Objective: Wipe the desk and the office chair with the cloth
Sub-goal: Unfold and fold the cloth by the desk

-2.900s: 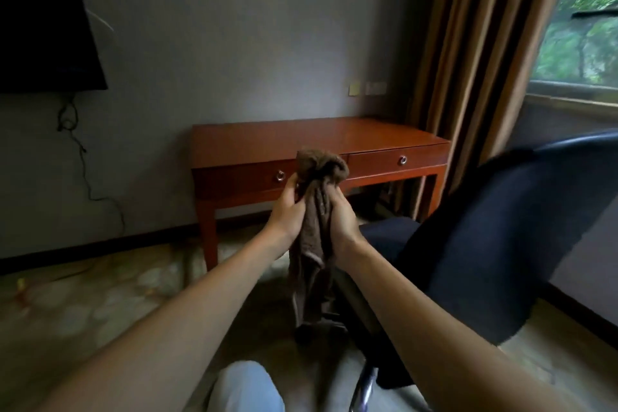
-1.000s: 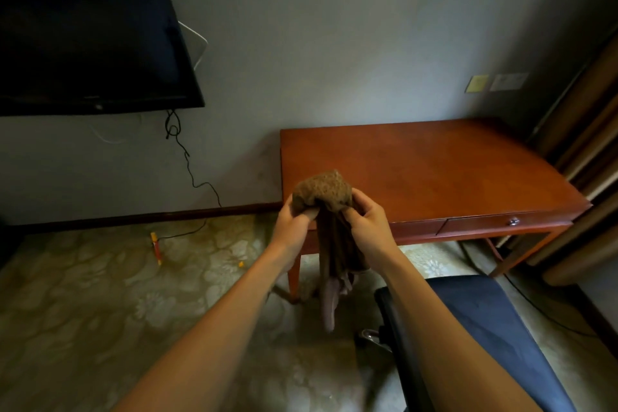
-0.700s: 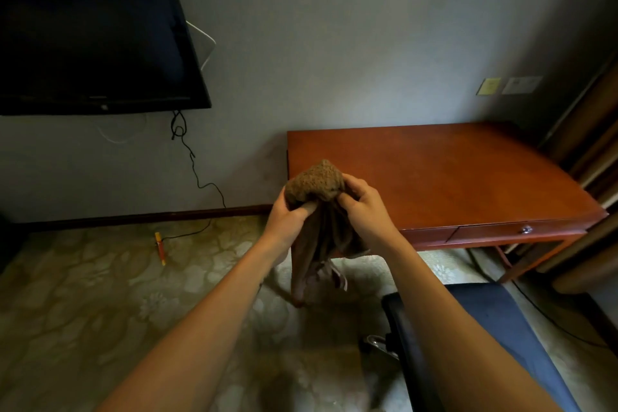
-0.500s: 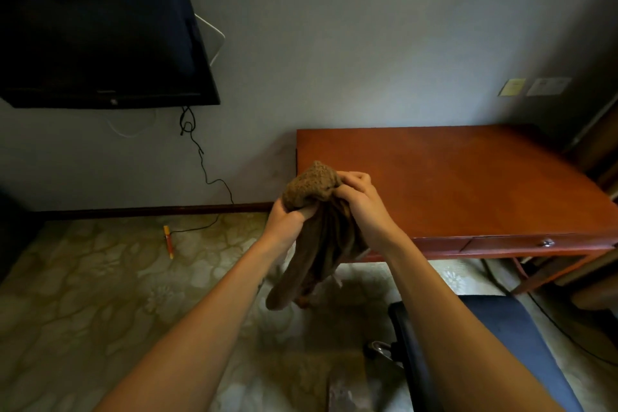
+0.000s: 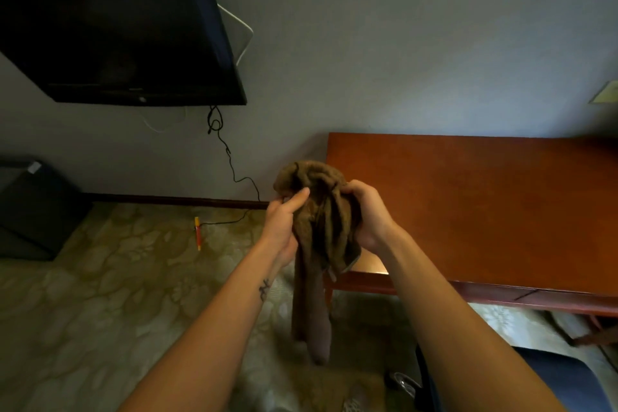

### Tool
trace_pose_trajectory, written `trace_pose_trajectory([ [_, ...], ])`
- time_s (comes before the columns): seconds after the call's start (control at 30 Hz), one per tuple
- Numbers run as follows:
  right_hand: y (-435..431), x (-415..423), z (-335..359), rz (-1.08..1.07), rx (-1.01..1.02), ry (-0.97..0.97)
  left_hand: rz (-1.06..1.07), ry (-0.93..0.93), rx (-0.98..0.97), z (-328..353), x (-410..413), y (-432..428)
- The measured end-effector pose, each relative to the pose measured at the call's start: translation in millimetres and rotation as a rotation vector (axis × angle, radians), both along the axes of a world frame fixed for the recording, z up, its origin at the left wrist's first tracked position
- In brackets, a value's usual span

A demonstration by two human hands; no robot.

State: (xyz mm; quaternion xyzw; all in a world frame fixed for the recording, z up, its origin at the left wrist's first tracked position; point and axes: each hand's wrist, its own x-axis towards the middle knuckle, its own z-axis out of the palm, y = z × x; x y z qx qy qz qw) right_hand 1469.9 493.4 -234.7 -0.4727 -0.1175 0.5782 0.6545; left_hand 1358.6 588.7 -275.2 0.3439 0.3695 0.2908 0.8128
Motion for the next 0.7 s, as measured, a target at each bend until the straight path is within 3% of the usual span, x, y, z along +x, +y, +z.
trace_pose_trajectory([
  [0.27,56.5,30.6,-27.0,-0.132,0.083,0.520,-0.193,0.123,-0.240,-22.0,10.5,35.2],
  [0.33,75.5,37.6,-38.9,-0.125,0.077,0.443,-0.181,0.169,-0.179,-27.9,13.7,56.1],
  [0.43,100.0,36.0,-51.1,-0.127,-0.007,0.151,-0.146,0.185,-0.072,-29.6,21.2,84.6],
  [0.53,124.8,21.2,-67.1,-0.171,-0.147,-0.075,-0.150,0.125,-0.140,-29.5,24.0,123.2],
  [0.6,141.8,9.2,-79.6,-0.142,-0.242,-0.092,-0.179,0.073,-0.211,-29.5,25.2,154.3],
  [0.7,162.8,-2.6,-93.3,-0.150,-0.220,0.049,-0.242,0.061,-0.249,-27.8,22.4,188.3],
])
